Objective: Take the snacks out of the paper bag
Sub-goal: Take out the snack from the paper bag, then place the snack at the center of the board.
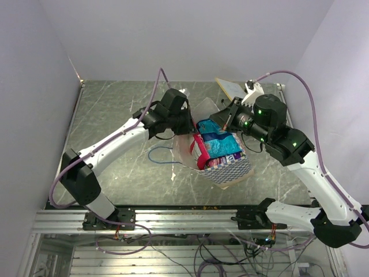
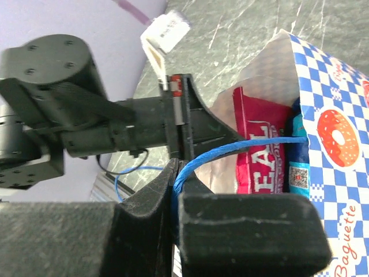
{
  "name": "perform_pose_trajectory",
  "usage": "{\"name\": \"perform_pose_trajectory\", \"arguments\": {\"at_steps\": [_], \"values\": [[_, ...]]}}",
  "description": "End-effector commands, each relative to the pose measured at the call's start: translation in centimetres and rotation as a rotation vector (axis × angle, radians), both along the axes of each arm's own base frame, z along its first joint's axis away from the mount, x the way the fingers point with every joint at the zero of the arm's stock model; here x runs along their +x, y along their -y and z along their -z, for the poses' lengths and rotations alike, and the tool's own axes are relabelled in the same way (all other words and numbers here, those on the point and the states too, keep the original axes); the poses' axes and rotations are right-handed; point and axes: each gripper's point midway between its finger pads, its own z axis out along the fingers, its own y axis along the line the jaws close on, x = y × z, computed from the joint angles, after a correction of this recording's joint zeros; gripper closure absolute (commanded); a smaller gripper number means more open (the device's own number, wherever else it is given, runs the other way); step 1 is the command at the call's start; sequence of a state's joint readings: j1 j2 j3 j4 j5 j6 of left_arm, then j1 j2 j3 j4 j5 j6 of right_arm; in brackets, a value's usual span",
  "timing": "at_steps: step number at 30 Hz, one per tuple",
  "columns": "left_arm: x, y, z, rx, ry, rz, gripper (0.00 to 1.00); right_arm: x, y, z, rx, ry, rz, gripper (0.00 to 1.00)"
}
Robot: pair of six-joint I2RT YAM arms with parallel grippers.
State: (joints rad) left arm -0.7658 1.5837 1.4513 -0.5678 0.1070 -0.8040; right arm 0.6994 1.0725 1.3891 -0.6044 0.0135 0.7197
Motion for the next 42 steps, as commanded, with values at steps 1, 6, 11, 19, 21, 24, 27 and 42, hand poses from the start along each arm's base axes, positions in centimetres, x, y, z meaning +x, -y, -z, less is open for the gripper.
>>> {"name": "perform_pose_trajectory", "arguments": {"at_steps": [1,6,11,19,21,24,27,42], "values": [[-0.9,0.9,-9.3,-0.178,0.145,0.083,0.93,0.2,0.5,-3.5,0.064,0.090,0.027,1.00],[-1.7,0.7,-13.1,-0.206,0.196,0.124,0.93,0.4,1.0,-2.8,0.062,0.086,0.060,1.00],[-2.6,1.0,-17.2,-0.283,0.238,0.163,0.93,0.3,1.3,-2.9,0.058,0.079,0.070,1.00],[-3.2,0.1,-22.9,-0.330,0.310,0.158,0.93,0.4,3.2,-3.1,0.050,0.094,0.156,1.00],[-3.1,-0.4,-24.0,-0.333,0.331,0.153,0.93,0.5,3.7,-3.2,0.044,0.098,0.178,1.00],[-2.4,-1.7,-25.5,-0.324,0.367,0.121,0.93,0.6,4.8,-3.2,0.030,0.095,0.232,1.00],[-1.4,-3.9,-27.2,-0.315,0.415,0.081,0.93,0.6,5.8,-3.5,0.027,0.108,0.274,1.00],[9.2,-20.1,-28.7,-0.256,0.474,-0.382,0.93,0.5,7.5,-5.0,-0.006,0.161,0.323,1.00]]}}
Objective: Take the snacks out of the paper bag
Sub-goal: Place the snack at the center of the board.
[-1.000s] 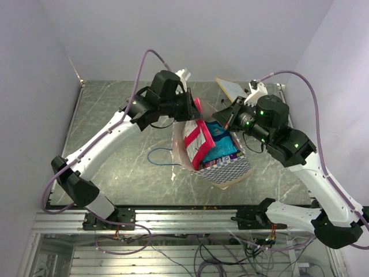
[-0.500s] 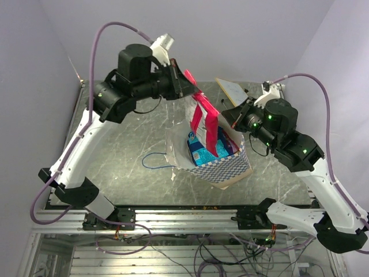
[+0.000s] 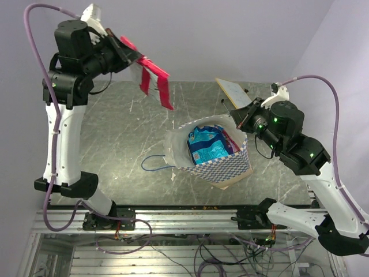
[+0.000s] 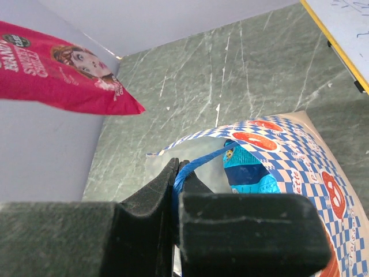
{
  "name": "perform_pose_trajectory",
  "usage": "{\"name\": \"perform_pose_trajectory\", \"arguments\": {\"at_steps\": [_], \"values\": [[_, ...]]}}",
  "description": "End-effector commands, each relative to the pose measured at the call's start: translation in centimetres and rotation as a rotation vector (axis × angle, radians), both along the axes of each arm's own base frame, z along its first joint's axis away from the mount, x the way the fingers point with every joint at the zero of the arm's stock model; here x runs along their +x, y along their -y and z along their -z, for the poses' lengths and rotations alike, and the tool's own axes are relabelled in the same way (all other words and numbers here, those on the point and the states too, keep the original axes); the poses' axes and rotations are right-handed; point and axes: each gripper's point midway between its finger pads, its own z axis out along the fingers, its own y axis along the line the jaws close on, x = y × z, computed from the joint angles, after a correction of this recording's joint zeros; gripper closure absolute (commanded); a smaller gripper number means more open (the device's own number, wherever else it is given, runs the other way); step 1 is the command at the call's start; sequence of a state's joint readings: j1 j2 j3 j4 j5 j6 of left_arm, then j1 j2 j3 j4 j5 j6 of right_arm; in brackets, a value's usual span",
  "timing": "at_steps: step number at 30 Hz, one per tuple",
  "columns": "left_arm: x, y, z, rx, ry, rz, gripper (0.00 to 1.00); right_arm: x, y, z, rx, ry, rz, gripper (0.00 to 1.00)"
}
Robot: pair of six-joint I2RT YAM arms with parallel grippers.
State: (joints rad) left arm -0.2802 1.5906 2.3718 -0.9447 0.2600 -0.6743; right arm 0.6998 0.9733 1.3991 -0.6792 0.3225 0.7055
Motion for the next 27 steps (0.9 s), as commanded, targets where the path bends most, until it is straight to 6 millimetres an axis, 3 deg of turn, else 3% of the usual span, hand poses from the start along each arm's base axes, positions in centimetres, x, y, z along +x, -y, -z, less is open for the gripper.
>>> {"name": "perform_pose_trajectory", "arguments": {"at_steps": [1,5,13,16,19,20,22,23,26,27], "values": [[3.7,-4.5,1.8,-0.072,-0.065,-0.125,0.93,-0.2,1.0,-3.3,0.033,0.080,0.026,1.00],[8.1,-7.0,6.0,-0.138,-0.155,-0.201,0.93,-0.1,0.7,-3.3,0.017,0.077,0.012,1.00],[17.1,-7.9,13.1,-0.207,-0.225,-0.272,0.93,-0.2,0.0,-2.4,-0.017,0.056,-0.029,1.00],[20.7,-7.5,14.6,-0.217,-0.234,-0.258,0.93,-0.3,0.2,-2.4,-0.016,0.063,-0.026,1.00],[23.2,-7.9,16.4,-0.224,-0.253,-0.270,0.93,-0.4,0.5,-2.6,-0.025,0.070,-0.019,1.00],[23.7,-9.1,17.4,-0.229,-0.262,-0.290,0.93,-0.4,0.6,-2.7,-0.026,0.072,-0.017,1.00],[23.7,-11.0,20.1,-0.230,-0.311,-0.331,0.93,-0.5,0.6,-2.8,-0.021,0.074,-0.019,1.00],[23.1,-11.8,22.4,-0.222,-0.363,-0.355,0.93,-0.5,0.6,-2.9,-0.017,0.074,-0.020,1.00],[20.0,-14.0,27.4,-0.174,-0.469,-0.405,0.92,-0.8,0.5,-2.8,-0.004,0.066,-0.026,1.00],[18.6,-14.4,29.1,-0.147,-0.506,-0.417,0.88,-0.8,0.4,-2.6,-0.001,0.059,-0.030,1.00]]}}
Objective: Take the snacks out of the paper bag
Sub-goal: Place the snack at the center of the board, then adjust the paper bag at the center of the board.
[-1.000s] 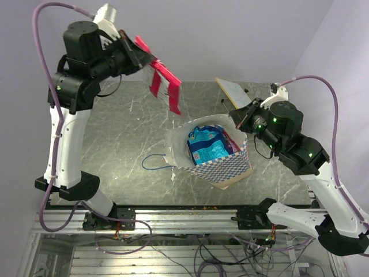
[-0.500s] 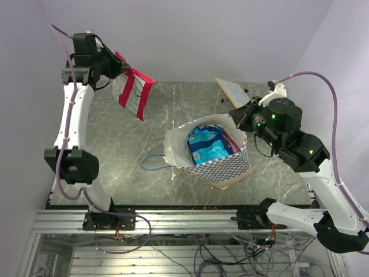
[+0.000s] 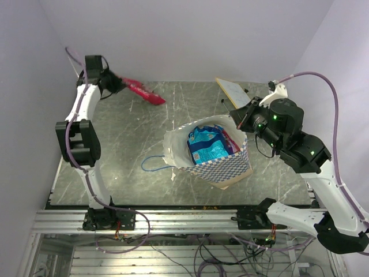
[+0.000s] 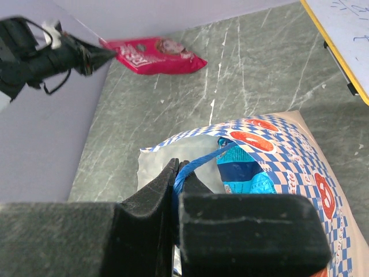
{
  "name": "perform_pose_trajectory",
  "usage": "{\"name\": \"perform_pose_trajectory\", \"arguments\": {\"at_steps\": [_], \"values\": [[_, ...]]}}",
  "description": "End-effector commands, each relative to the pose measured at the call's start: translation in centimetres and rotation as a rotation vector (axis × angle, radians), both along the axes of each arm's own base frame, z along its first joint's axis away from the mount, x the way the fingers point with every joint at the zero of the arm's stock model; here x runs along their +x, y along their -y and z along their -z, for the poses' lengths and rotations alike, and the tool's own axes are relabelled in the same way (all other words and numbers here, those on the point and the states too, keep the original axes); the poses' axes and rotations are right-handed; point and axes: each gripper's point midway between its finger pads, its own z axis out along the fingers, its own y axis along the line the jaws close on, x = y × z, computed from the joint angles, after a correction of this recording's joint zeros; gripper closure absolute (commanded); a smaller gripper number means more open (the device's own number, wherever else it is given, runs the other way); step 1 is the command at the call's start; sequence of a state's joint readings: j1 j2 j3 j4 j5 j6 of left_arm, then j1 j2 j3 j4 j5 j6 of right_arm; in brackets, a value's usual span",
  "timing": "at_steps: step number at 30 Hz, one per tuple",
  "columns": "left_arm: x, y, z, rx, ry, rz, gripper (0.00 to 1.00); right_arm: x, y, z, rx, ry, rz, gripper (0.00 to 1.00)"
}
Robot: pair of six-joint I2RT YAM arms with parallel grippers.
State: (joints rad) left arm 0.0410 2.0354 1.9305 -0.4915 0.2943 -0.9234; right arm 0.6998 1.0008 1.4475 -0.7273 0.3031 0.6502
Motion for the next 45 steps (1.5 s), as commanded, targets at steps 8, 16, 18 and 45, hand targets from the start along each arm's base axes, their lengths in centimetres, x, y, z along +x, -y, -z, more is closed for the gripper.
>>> {"name": "perform_pose_trajectory", "arguments": {"at_steps": [8,16,18,45], "values": [[-16.9,-2.7,5.4,0.106,-0.238,0.046,0.04,-0.7,-1.2,-1.4,0.068,0.021,-0.067,1.00],[-26.7,5.8,0.4,0.036,-0.104,0.311,0.01,0.2,-0.7,-2.2,-0.008,0.056,-0.044,1.00],[-28.5,7.5,-1.1,-0.016,-0.057,0.378,0.01,0.5,-0.5,-2.2,-0.028,0.058,-0.032,1.00],[-36.9,24.3,-4.6,-0.071,-0.196,0.899,0.93,2.2,8.7,-6.2,-0.255,0.152,0.401,1.00]]}}
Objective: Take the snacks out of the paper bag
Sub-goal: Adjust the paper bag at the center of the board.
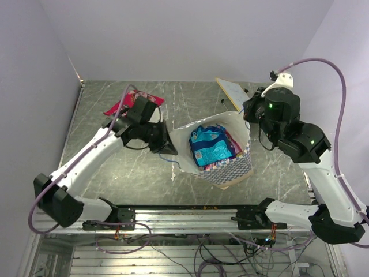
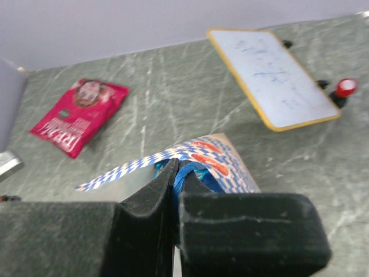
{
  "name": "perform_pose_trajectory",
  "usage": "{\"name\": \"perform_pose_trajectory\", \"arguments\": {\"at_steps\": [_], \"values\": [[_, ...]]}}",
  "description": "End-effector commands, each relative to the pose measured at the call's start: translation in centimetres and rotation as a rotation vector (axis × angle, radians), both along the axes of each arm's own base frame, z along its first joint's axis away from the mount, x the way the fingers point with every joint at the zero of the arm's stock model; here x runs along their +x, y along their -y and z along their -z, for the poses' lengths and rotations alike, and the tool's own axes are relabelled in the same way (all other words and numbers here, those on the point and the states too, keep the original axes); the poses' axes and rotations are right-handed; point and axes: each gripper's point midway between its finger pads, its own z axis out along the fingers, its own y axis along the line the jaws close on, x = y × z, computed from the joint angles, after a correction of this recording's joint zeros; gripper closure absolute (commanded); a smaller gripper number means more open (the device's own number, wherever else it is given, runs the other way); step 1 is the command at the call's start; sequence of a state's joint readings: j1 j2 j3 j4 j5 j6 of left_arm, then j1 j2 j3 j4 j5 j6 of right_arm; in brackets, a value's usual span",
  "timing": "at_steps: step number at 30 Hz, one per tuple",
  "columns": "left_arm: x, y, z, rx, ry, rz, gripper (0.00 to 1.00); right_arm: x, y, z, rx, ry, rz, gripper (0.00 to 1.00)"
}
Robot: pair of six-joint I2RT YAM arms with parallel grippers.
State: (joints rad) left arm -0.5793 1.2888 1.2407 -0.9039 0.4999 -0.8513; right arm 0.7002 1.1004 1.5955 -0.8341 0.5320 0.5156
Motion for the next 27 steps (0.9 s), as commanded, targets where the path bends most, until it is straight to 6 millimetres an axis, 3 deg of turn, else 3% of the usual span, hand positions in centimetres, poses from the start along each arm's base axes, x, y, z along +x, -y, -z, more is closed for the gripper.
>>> {"name": "perform_pose_trajectory", "arguments": {"at_steps": [1,7,9,11,15,19,23,27], "values": [[1.8,6.3,-6.5,-0.151,0.132,0.092,0.93,-0.3,6.0,-6.0,-0.073,0.163,0.239,1.00],[2.6,15.2,-11.0,-0.228,0.227,0.204,0.93,-1.2,10.4,-11.3,-0.257,0.305,0.381,1.00],[2.7,16.7,-11.2,-0.243,0.228,0.215,0.93,-1.1,10.5,-12.7,-0.304,0.342,0.368,1.00],[2.8,17.2,-10.7,-0.242,0.230,0.214,0.93,-0.5,9.3,-13.4,-0.367,0.378,0.290,1.00],[2.4,16.3,-8.5,-0.204,0.219,0.206,0.93,1.1,7.0,-13.2,-0.456,0.368,0.192,1.00],[1.0,13.4,-4.2,-0.084,0.184,0.206,0.93,2.0,2.3,-11.4,-0.474,0.344,-0.063,1.00],[-0.9,9.9,0.1,0.018,0.152,0.199,0.93,0.6,-3.8,-7.7,-0.326,0.288,-0.378,1.00],[-2.4,7.3,2.9,0.081,0.132,0.201,0.88,-3.0,-10.5,-1.7,-0.055,0.136,-0.701,1.00]]}}
